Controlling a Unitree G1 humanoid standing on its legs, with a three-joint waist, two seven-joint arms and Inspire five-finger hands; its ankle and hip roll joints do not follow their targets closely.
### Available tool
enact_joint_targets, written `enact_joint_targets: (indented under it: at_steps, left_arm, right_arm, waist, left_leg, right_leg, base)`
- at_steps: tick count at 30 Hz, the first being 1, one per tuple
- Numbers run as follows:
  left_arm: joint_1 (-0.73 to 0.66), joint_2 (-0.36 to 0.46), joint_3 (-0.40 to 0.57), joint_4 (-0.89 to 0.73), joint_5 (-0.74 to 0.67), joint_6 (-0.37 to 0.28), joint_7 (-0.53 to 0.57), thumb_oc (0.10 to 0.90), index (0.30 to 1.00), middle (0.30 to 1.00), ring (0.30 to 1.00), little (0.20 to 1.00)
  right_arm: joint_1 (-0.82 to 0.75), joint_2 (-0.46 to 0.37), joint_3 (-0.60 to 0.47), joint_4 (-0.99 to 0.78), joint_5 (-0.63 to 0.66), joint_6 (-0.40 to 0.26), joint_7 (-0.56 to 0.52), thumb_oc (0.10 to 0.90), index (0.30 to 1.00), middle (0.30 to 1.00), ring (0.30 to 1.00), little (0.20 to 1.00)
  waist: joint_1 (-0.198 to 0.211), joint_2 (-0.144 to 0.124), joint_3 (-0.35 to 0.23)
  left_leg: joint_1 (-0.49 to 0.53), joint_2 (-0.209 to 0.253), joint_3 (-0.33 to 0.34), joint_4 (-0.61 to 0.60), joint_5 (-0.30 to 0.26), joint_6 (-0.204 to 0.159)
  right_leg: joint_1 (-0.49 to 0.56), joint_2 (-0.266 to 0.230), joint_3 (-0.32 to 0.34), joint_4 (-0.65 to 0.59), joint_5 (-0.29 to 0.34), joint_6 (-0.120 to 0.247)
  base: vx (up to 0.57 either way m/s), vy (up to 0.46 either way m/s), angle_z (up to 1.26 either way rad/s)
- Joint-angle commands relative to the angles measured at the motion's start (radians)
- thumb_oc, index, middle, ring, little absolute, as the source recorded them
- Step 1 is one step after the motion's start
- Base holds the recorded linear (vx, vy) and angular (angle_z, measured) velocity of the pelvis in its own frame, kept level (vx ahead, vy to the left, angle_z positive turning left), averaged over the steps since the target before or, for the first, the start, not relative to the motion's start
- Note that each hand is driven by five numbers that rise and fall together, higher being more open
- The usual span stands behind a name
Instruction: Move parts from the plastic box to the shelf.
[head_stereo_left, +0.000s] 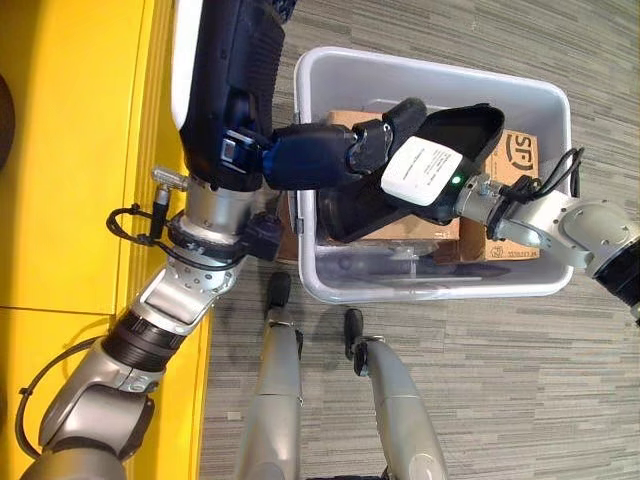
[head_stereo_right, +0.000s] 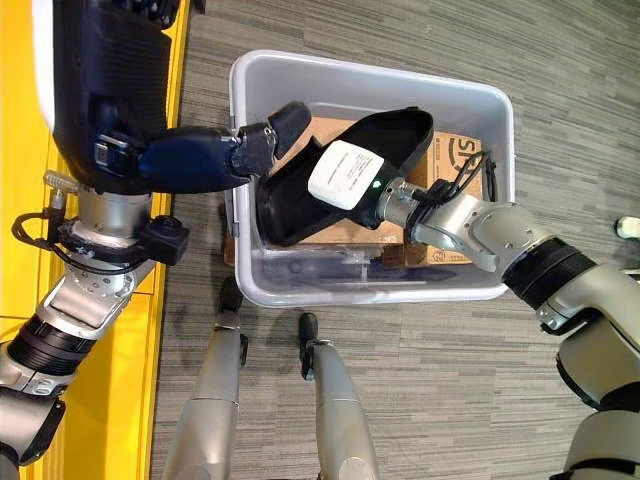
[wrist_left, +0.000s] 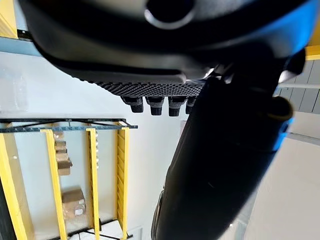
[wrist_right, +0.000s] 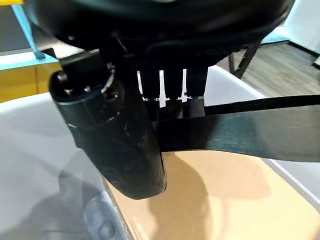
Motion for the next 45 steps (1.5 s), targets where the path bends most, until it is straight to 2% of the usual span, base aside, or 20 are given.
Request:
enact_joint_targets:
  at_steps: [1, 6, 9, 10, 11, 14, 18, 27, 33, 35, 37, 38, 39, 41, 45]
  left_arm:
    - [-0.073, 0.005, 0.064, -0.103, -0.032, -0.055, -0.052, 0.900, 1.000, 1.000, 1.000, 1.000]
    - [-0.059, 0.004, 0.073, -0.104, -0.058, -0.039, -0.083, 0.900, 1.000, 1.000, 1.000, 1.000]
    - [-0.057, 0.000, 0.084, -0.100, -0.081, -0.038, -0.108, 0.900, 1.000, 1.000, 1.000, 1.000]
    - [-0.057, -0.001, 0.084, -0.099, -0.083, -0.038, -0.111, 0.900, 1.000, 1.000, 1.000, 1.000]
    - [-0.057, -0.012, 0.085, -0.093, -0.076, -0.036, -0.104, 0.900, 1.000, 1.000, 1.000, 1.000]
    - [-0.059, -0.040, 0.093, -0.069, -0.079, -0.049, -0.107, 0.900, 1.000, 1.000, 1.000, 1.000]
    - [-0.066, -0.076, 0.116, -0.065, -0.070, -0.026, -0.120, 0.900, 1.000, 1.000, 1.000, 1.000]
    - [-0.069, -0.108, 0.134, -0.077, -0.042, 0.003, -0.110, 0.900, 1.000, 1.000, 1.000, 1.000]
    - [-0.072, -0.121, 0.133, -0.080, -0.012, 0.036, -0.128, 0.900, 1.000, 1.000, 1.000, 1.000]
    - [-0.072, -0.122, 0.128, -0.081, 0.006, 0.064, -0.139, 0.900, 1.000, 1.000, 1.000, 1.000]
    - [-0.073, -0.106, 0.120, -0.079, 0.032, 0.154, -0.180, 0.900, 1.000, 1.000, 1.000, 1.000]
    - [-0.073, -0.104, 0.119, -0.078, 0.039, 0.166, -0.187, 0.900, 1.000, 1.000, 1.000, 1.000]
    - [-0.062, -0.082, 0.106, -0.055, 0.075, 0.230, -0.208, 0.900, 1.000, 1.000, 1.000, 1.000]
    - [-0.052, -0.068, 0.098, -0.038, 0.058, 0.262, -0.227, 0.900, 1.000, 1.000, 1.000, 1.000]
    - [0.023, -0.007, 0.075, 0.061, 0.133, 0.365, -0.295, 0.900, 1.000, 1.000, 1.000, 1.000]
  right_arm:
    - [-0.174, -0.068, 0.024, -0.053, 0.038, -0.003, -0.037, 0.400, 0.300, 0.300, 0.300, 0.300]
    - [-0.154, -0.060, 0.012, -0.068, 0.088, 0.052, -0.024, 0.400, 0.300, 0.300, 0.300, 0.300]
    - [-0.107, -0.050, -0.034, -0.056, 0.181, 0.150, -0.023, 0.400, 0.300, 0.300, 0.300, 0.300]
    - [-0.099, -0.049, -0.043, -0.056, 0.205, 0.162, -0.030, 0.400, 0.300, 0.300, 0.300, 0.300]
    - [-0.058, -0.038, -0.101, -0.056, 0.281, 0.201, -0.062, 0.400, 0.300, 0.300, 0.300, 0.300]
    - [0.034, -0.002, -0.249, -0.057, 0.299, 0.208, -0.081, 0.400, 0.300, 0.300, 0.300, 0.300]
    - [0.137, 0.019, -0.386, -0.100, 0.294, 0.207, -0.045, 0.400, 0.300, 0.300, 0.300, 0.300]
    - [0.330, 0.003, -0.544, -0.179, 0.351, 0.182, -0.025, 0.400, 0.300, 0.300, 0.300, 0.300]
    - [0.382, 0.015, -0.581, -0.201, 0.330, 0.141, -0.004, 0.400, 0.300, 0.300, 0.300, 0.300]
    - [0.392, 0.013, -0.583, -0.202, 0.340, 0.133, -0.010, 0.400, 0.300, 0.300, 0.300, 0.300]
    - [0.401, 0.011, -0.597, -0.198, 0.390, 0.124, -0.004, 0.400, 0.300, 0.300, 0.300, 0.300]
    - [0.402, 0.011, -0.599, -0.197, 0.394, 0.122, -0.002, 0.400, 0.300, 0.300, 0.300, 0.300]
    - [0.413, 0.003, -0.616, -0.203, 0.428, 0.110, 0.009, 0.400, 0.300, 0.300, 0.300, 0.300]
    - [0.427, -0.005, -0.628, -0.211, 0.438, 0.101, -0.001, 0.400, 0.300, 0.300, 0.300, 0.300]
    - [0.493, -0.014, -0.713, -0.251, 0.503, 0.074, 0.010, 0.400, 0.300, 0.300, 0.300, 0.300]
  waist:
    - [0.036, -0.003, 0.000]
    - [0.042, 0.000, 0.000]
    - [0.034, 0.008, 0.000]
    - [0.032, 0.009, 0.000]
    - [0.019, 0.018, 0.000]
    - [-0.003, 0.031, 0.000]
    - [-0.032, 0.051, 0.000]
    - [-0.086, 0.068, 0.000]
    - [-0.100, 0.083, -0.001]
    - [-0.103, 0.089, -0.004]
    - [-0.106, 0.096, -0.011]
    - [-0.106, 0.097, -0.013]
    - [-0.110, 0.101, -0.018]
    - [-0.114, 0.106, -0.025]
    - [-0.124, 0.121, -0.060]
  left_leg:
    - [0.084, 0.017, 0.096, 0.017, -0.177, 0.052]
    - [0.080, 0.033, 0.084, 0.027, -0.168, 0.039]
    - [0.085, 0.048, 0.083, 0.029, -0.163, 0.031]
    - [0.086, 0.049, 0.084, 0.029, -0.163, 0.030]
    - [0.094, 0.053, 0.087, 0.031, -0.165, 0.027]
    - [0.113, 0.053, 0.093, 0.030, -0.170, 0.025]
    - [0.134, 0.057, 0.103, 0.024, -0.165, 0.019]
    - [0.230, 0.085, 0.135, -0.027, -0.159, 0.007]
    - [0.280, 0.100, 0.152, -0.057, -0.153, 0.003]
    - [0.288, 0.100, 0.155, -0.061, -0.153, 0.003]
    - [0.306, 0.101, 0.156, -0.076, -0.149, 0.000]
    - [0.307, 0.101, 0.156, -0.079, -0.148, 0.000]
    - [0.321, 0.106, 0.162, -0.090, -0.145, 0.000]
    - [0.328, 0.108, 0.163, -0.100, -0.141, 0.000]
    - [0.380, 0.121, 0.173, -0.147, -0.126, -0.003]
  right_leg:
    - [0.033, 0.014, -0.118, 0.047, -0.040, -0.087]
    - [0.033, 0.017, -0.128, 0.078, -0.066, -0.108]
    - [0.035, 0.023, -0.128, 0.087, -0.075, -0.117]
    - [0.036, 0.023, -0.127, 0.088, -0.076, -0.117]
    - [0.038, 0.024, -0.122, 0.095, -0.082, -0.120]
    - [0.046, 0.025, -0.111, 0.103, -0.090, -0.119]
    - [0.057, 0.027, -0.093, 0.097, -0.089, -0.119]
    - [0.132, 0.021, -0.065, 0.038, -0.076, -0.108]
    - [0.175, 0.019, -0.057, 0.002, -0.069, -0.106]
    - [0.184, 0.017, -0.056, -0.005, -0.068, -0.107]
    - [0.198, 0.015, -0.053, -0.015, -0.066, -0.103]
    - [0.199, 0.015, -0.053, -0.018, -0.065, -0.102]
    - [0.211, 0.012, -0.051, -0.032, -0.058, -0.098]
    - [0.217, 0.011, -0.050, -0.044, -0.052, -0.095]
    - [0.272, 0.003, -0.046, -0.106, -0.032, -0.085]
  base:
    - [0.04, -0.123, 0.16]
    - [0.02, -0.095, 0.08]
    - [-0.01, -0.027, 0.01]
    - [-0.02, 0.042, 0.03]
    - [-0.02, 0.061, 0.02]
    - [-0.02, 0.084, -0.01]
    - [-0.02, 0.100, -0.17]
    - [-0.01, 0.081, -0.11]
    - [-0.01, 0.059, -0.06]
    - [0.00, 0.036, -0.06]
    - [0.00, 0.015, -0.02]
    - [-0.01, 0.032, -0.01]
    - [0.00, 0.000, 0.00]
    - [0.00, 0.033, -0.01]
    - [0.04, 0.055, 0.01]
